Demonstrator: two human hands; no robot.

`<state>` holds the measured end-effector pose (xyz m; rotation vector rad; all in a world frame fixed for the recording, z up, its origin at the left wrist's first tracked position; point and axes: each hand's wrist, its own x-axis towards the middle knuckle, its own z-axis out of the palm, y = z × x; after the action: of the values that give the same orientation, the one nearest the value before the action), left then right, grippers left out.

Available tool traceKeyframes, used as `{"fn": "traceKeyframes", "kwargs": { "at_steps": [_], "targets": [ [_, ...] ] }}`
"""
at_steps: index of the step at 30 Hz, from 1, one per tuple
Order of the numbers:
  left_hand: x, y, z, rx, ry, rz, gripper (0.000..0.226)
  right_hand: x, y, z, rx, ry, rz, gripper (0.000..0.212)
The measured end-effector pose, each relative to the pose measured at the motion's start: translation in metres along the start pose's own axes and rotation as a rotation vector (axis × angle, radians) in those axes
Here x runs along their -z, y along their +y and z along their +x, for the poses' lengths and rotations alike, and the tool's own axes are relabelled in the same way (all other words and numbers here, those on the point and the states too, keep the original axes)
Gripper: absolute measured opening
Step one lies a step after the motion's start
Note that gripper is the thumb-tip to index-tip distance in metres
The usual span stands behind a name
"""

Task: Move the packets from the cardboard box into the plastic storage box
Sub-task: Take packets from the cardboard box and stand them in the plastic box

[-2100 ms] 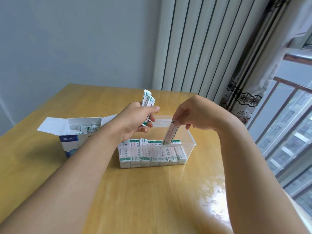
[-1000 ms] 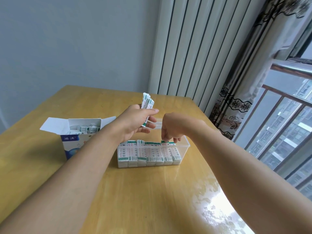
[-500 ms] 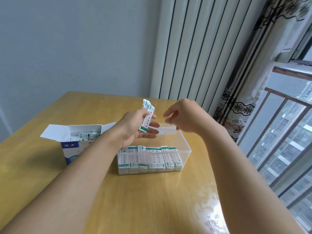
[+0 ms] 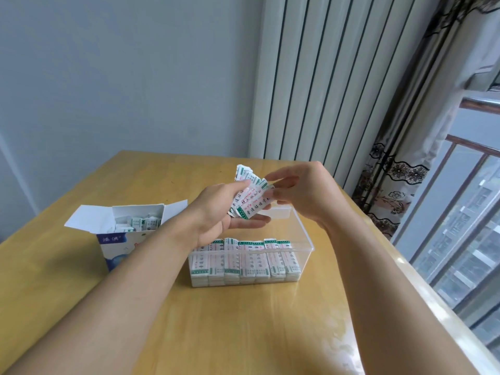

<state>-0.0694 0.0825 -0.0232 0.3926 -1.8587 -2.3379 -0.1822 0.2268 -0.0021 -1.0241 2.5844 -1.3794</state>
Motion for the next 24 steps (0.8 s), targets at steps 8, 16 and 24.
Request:
{"fn": "traceKeyframes", "kwargs": {
  "at_steps": [8, 16, 24],
  "targets": [
    [-0.002, -0.005, 0.001, -0.005, 0.024, 0.029, 0.027, -0.002, 0.001, -0.001, 0.009, 0.024, 0.026, 0.028],
    [-0.001, -0.003, 0.0, 0.007, 0.067, -0.029, 0.033, -0.007, -0.002, -0.002, -0.026, -0.008, 0.156, 0.009],
    [0.0, -0.003, 0.0, 0.005, 0.14, 0.09, 0.03, -0.008, -0.009, -0.007, -0.002, -0.04, 0.172, 0.014]
  ]
}}
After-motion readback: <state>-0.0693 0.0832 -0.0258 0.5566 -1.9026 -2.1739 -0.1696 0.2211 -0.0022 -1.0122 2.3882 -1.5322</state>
